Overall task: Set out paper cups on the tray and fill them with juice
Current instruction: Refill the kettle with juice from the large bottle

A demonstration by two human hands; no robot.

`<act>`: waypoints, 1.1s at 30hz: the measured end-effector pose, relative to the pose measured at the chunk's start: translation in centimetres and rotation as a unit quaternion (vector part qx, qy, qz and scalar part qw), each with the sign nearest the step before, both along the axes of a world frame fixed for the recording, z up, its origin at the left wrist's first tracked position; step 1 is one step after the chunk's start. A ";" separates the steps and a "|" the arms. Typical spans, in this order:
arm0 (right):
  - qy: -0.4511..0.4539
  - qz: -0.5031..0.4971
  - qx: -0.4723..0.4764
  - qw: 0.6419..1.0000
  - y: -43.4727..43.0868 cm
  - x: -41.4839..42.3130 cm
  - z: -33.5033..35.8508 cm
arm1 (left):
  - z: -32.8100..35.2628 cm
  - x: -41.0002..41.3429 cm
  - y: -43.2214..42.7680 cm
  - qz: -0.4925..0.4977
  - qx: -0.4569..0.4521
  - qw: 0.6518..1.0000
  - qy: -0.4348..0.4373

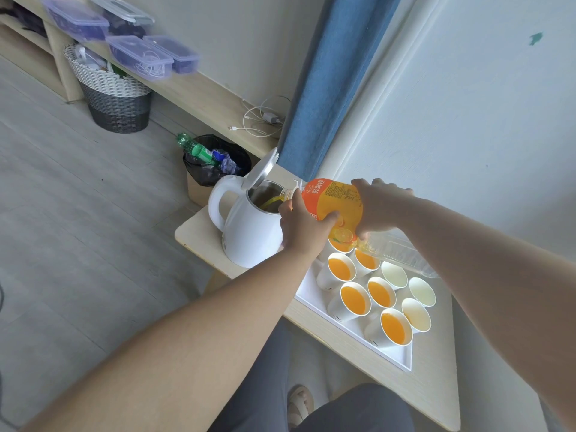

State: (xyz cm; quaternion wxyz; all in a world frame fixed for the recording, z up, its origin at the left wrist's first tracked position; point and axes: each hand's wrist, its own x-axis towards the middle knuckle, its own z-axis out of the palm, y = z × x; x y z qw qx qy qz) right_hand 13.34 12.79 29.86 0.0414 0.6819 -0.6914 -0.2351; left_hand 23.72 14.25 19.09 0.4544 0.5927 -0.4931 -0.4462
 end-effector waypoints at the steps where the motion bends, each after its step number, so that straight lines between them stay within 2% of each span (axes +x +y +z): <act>1: 0.001 0.001 -0.001 1.000 0.0 0.0 0.0 | 0.0 0.0 0.0 0.000 0.000 1.000 0.001; 33: 0.091 0.065 -0.048 0.993 -0.5 0.1 0.5 | 0.0 0.0 0.0 0.009 -0.006 1.000 0.010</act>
